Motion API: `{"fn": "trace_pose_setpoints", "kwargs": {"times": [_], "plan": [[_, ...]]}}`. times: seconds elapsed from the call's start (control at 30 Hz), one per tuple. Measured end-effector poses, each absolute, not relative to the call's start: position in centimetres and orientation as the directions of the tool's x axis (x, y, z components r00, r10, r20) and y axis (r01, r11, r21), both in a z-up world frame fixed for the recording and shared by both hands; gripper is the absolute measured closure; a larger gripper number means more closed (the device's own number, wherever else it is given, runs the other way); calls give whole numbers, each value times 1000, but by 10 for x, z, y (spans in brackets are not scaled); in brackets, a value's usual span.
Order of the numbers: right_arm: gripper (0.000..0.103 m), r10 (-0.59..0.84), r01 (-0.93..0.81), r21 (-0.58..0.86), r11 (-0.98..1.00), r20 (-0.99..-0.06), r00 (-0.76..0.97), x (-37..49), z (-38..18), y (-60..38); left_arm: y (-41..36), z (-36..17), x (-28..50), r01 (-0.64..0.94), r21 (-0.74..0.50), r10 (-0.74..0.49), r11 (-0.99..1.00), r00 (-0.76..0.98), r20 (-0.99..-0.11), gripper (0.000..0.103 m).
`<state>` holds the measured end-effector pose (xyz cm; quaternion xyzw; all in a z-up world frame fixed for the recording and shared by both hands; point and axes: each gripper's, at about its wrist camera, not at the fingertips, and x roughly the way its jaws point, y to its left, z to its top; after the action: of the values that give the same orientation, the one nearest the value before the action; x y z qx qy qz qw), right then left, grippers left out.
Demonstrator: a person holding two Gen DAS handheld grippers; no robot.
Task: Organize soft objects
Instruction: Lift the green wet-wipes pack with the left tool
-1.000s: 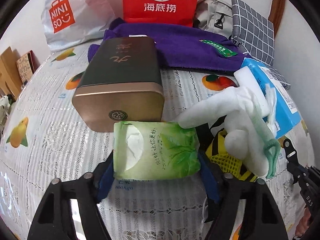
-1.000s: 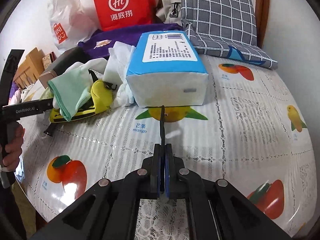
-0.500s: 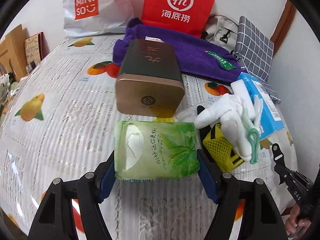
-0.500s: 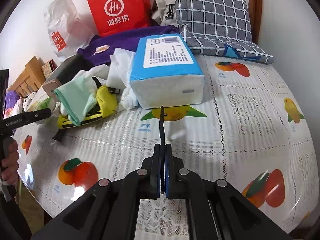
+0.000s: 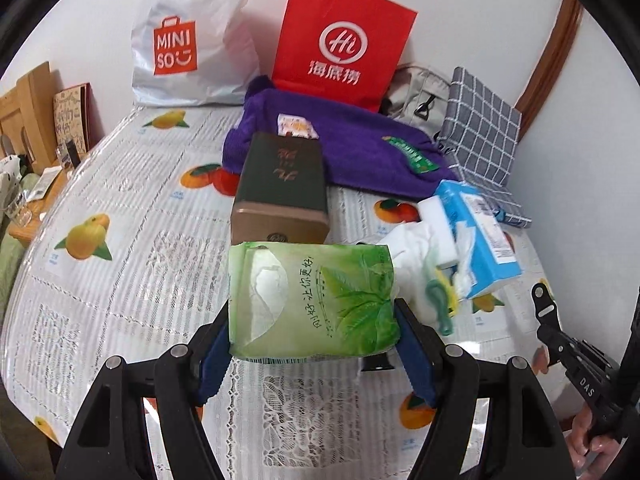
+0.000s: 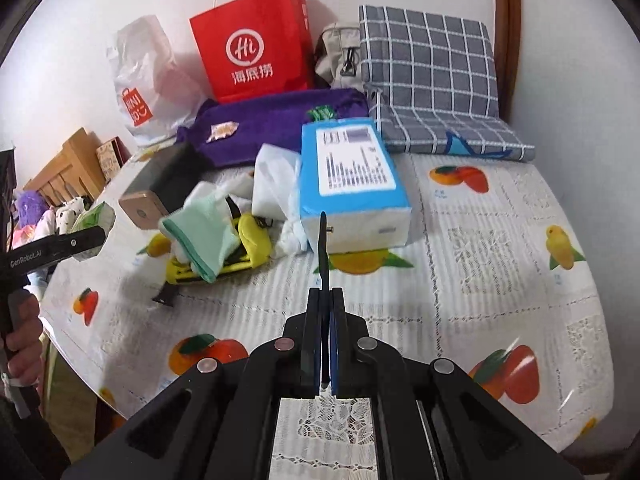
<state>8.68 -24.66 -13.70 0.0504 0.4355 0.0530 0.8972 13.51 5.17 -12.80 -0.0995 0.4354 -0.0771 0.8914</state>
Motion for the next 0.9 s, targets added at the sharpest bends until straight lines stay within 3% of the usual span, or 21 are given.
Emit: {"fn": "trace_pose_setpoints", "kwargs": {"times": [0.9], "plan": [[99,131,-42,144,989,-694,708,105,-49,-252,56,-45,139,50,-238,-203,970,704,-681,31]]}}
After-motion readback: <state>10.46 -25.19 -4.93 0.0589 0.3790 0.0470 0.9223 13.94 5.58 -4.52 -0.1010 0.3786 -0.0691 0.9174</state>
